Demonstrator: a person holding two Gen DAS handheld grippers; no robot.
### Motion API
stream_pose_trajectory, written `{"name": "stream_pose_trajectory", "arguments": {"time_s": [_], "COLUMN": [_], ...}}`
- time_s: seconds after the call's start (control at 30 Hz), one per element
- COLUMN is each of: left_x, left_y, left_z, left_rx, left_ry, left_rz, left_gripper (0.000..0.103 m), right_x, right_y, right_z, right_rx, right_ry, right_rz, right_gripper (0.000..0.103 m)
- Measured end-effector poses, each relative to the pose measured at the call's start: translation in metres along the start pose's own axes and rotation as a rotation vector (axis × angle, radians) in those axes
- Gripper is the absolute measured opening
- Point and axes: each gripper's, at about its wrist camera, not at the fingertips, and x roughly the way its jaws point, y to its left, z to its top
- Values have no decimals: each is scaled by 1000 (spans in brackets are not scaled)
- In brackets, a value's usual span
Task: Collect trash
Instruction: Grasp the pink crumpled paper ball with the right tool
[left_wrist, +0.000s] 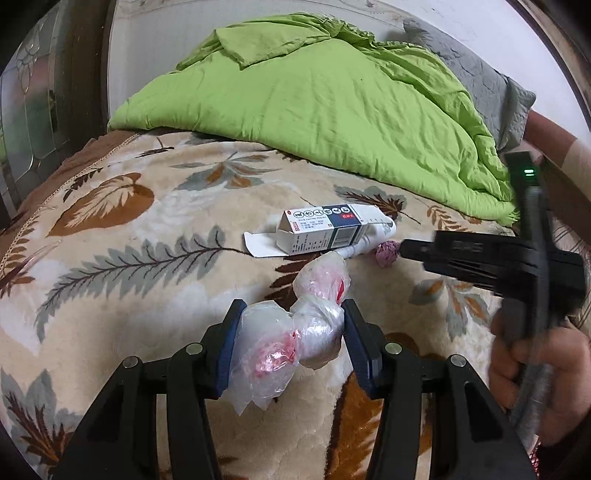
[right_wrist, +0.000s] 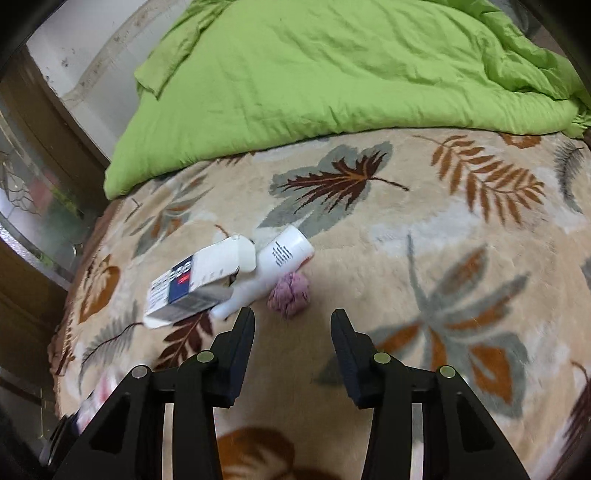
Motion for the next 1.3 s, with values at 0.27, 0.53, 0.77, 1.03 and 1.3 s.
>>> {"name": "stream_pose_trajectory", "arguments": {"time_s": [0.27, 0.53, 0.77, 1.03, 1.3], "left_x": [5, 5, -8, -41, -78], "left_y": [2, -6, -16, -26, -48], "left_z": [0, -2, -10, -27, -60], "left_rx": [-16, 20, 64, 83, 124], "left_ry": [22, 19, -6, -60, -102], "left_rz": [-15, -21, -30, -18, -16], "left_gripper": [51, 51, 51, 51, 51], "right_x": [36, 14, -58, -122, -164], "right_y": [3, 11, 18, -1, -11], "right_z": [9, -5, -58, -127, -158], "right_rx": [-4, -30, -56, -9, -8], "right_ry": [28, -44, -115, -163, -220], "right_rz": [-22, -9, 11, 7, 35], "right_gripper": [39, 29, 29, 29, 29]}}
